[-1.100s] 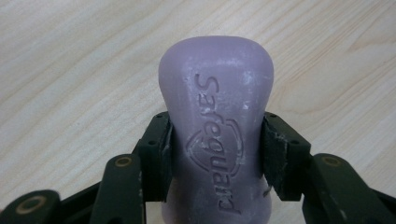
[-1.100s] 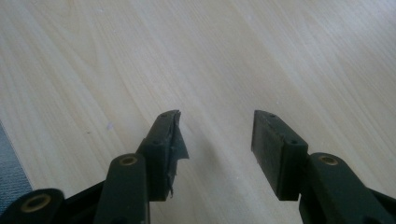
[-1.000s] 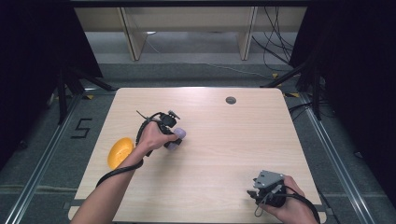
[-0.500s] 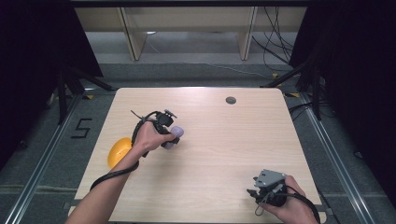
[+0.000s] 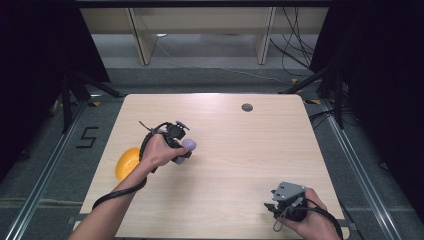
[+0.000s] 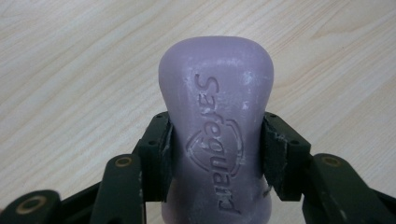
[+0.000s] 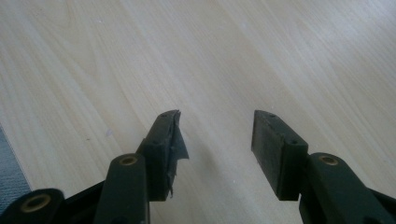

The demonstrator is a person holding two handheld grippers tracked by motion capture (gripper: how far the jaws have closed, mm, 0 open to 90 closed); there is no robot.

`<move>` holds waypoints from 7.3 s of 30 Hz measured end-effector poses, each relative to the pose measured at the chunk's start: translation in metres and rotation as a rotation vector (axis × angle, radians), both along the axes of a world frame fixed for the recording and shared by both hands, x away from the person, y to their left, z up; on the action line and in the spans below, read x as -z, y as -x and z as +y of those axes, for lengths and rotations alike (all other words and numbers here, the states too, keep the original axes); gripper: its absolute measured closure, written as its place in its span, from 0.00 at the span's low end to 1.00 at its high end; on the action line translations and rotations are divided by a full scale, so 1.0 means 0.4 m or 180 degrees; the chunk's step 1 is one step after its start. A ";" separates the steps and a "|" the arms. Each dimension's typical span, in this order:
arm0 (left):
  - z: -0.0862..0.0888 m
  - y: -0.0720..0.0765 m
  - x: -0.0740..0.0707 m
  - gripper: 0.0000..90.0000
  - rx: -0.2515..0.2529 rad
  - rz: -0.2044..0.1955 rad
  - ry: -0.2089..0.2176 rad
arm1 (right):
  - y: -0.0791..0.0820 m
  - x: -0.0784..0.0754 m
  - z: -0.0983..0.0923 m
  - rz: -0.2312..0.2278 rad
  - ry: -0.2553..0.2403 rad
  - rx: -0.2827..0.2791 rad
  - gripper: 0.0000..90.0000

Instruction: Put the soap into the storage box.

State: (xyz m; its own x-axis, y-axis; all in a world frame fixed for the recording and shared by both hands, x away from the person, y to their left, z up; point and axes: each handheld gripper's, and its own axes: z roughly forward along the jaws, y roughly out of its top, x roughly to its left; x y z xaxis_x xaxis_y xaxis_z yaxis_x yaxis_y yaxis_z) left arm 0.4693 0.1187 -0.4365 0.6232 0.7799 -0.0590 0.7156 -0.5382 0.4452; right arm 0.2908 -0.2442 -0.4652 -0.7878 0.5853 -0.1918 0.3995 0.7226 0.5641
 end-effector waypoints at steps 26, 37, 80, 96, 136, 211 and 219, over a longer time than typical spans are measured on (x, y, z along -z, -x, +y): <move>0.042 0.099 -0.010 0.55 -0.0225 -0.0002 0.0021 | -0.003 -0.002 0.001 0.0008 -0.0006 -0.0005 0.58; 0.055 0.127 -0.018 0.55 -0.0181 0.0022 0.0047 | -0.002 -0.001 0.002 0.0016 -0.0016 0.0007 0.58; 0.121 0.240 -0.038 0.55 -0.0369 -0.0083 0.0133 | -0.001 -0.006 -0.001 -0.0021 -0.0043 0.0035 0.57; 0.153 0.270 -0.034 0.55 -0.0423 -0.0068 0.0181 | -0.005 -0.011 -0.005 -0.0033 -0.0097 0.0127 0.52; 0.238 0.301 -0.063 0.55 -0.0792 -0.0119 0.0212 | -0.008 -0.016 -0.011 -0.0041 -0.0163 0.0235 0.48; 0.353 0.182 -0.049 0.55 -0.1513 -0.0141 -0.0012 | -0.009 -0.022 -0.017 -0.0082 -0.0326 0.0420 0.44; 0.359 0.166 -0.027 0.55 -0.1470 -0.0084 -0.0105 | -0.007 -0.023 -0.017 -0.0080 -0.0321 0.0417 0.44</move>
